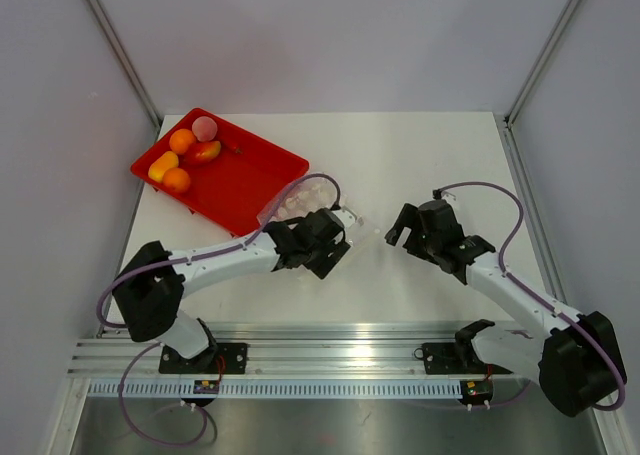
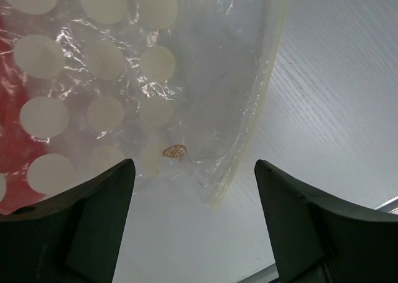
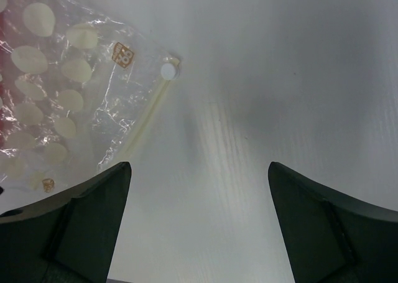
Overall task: Place the food in the zip-top bag and seal the zipper
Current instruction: Pick up the zipper food storage bag at the center of the board.
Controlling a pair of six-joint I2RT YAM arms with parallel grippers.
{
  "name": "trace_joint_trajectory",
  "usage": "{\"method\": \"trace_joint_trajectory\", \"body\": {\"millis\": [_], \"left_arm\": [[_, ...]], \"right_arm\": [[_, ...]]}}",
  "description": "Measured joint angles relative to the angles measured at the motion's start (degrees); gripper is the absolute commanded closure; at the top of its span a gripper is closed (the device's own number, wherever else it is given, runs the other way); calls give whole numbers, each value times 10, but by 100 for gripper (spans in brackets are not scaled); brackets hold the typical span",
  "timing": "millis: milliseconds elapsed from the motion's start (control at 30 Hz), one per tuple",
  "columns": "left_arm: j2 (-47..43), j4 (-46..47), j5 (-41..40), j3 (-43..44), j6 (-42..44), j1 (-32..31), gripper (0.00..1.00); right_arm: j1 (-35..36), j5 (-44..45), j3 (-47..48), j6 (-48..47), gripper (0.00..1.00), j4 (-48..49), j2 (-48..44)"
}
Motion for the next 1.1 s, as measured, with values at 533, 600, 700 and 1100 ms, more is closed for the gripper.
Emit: {"method": "trace_joint_trajectory", "body": {"millis": [533, 600, 700, 1100], "left_arm": [[159, 33, -77, 31, 17, -38, 44], [169, 35, -89, 40, 17, -38, 47], [178, 38, -98, 47, 17, -38, 63], [183, 16, -114, 94, 10, -38, 100]], "right_arm": [[-2, -15, -3, 5, 1, 3, 1], [-2, -19, -3, 5, 1, 3, 2], [-2, -20, -3, 5, 1, 3, 2], [-3, -22, -4, 6, 0, 3, 0]]}}
